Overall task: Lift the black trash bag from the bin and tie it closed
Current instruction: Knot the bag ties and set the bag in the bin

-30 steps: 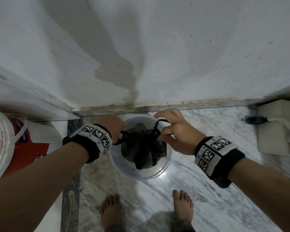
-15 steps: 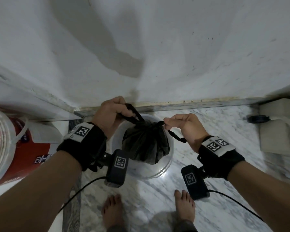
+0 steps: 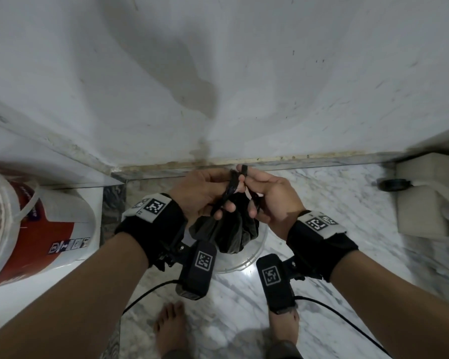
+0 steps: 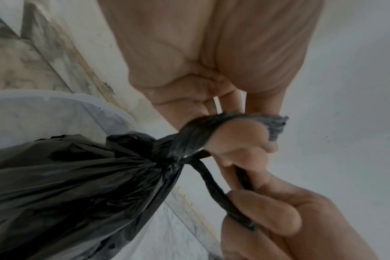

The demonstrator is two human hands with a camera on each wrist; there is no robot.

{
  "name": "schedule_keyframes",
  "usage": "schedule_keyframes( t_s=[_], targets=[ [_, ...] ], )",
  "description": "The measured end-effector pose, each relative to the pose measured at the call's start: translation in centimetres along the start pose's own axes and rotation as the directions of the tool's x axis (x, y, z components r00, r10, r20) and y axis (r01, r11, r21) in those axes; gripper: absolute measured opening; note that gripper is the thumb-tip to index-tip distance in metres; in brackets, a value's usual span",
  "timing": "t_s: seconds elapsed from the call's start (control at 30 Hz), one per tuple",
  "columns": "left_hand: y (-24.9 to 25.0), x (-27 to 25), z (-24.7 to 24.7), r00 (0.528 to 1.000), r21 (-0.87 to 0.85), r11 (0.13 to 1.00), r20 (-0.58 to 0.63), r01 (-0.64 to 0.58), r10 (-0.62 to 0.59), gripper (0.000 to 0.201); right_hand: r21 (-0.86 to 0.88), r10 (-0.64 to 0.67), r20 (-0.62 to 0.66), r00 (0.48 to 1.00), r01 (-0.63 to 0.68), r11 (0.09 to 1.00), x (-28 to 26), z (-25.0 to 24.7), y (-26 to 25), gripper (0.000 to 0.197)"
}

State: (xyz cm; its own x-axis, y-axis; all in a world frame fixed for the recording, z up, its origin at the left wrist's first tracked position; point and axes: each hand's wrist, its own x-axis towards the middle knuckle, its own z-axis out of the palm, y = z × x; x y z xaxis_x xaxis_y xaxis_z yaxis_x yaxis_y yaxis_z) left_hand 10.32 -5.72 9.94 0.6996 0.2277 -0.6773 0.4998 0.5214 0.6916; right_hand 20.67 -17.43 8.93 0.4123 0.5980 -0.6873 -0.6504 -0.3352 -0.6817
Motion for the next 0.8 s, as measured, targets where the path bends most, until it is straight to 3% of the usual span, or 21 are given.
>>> schedule_keyframes(
  t_s=[0.23,0.37,0.43,0.57,0.7,0.77,0.8],
  targets=[
    [-0.4,0.4,0.9,0.999,-0.035,0.999,-0.046,-0.003,0.002,0.028,-0.187,0.042,0.105,0.994,-0.022,0.982,0.3,-1.2,0.2,0.060],
    [-0.6,0.7,0.8,0.999,-0.043,0.999,-0.047,-0.024,0.022,0.012,-0.218,0.041,0.228,0.973,0.010,0.976,0.3,-1.0,0.2,0.043],
    [-0.2,0.7,0.7,0.999,0.006,1.000,-0.041,-0.012,0.013,0.010,-0.215,0.023,0.184,0.983,0.017,0.976,0.9,-1.0,0.0,0.035],
    [0.6,0.7,0.1,0.995,0.122,0.992,-0.097,-0.025,0.037,0.019,-0.395,-0.028,0.116,0.993,0.072,0.916,2.0,-1.0,-0.8,0.023],
    [0.8,1.0,-1.5,0.976,0.182,0.981,-0.191,-0.070,0.105,0.013,-0.311,-0.131,0.064,0.989,0.144,0.939,2.2,-1.4,-1.3,0.008],
    [0.4,1.2,-2.9,0.965,0.227,0.973,-0.243,-0.043,0.100,0.015,-0.140,-0.073,0.024,0.997,0.076,0.987,2.3,-2.4,-1.2,0.003],
    [0.1,1.2,-3.6,0.963,0.240,0.971,-0.257,-0.023,0.086,0.016,-0.154,-0.049,0.055,0.997,0.057,0.986,2.3,-3.0,-1.0,0.010]
  ],
)
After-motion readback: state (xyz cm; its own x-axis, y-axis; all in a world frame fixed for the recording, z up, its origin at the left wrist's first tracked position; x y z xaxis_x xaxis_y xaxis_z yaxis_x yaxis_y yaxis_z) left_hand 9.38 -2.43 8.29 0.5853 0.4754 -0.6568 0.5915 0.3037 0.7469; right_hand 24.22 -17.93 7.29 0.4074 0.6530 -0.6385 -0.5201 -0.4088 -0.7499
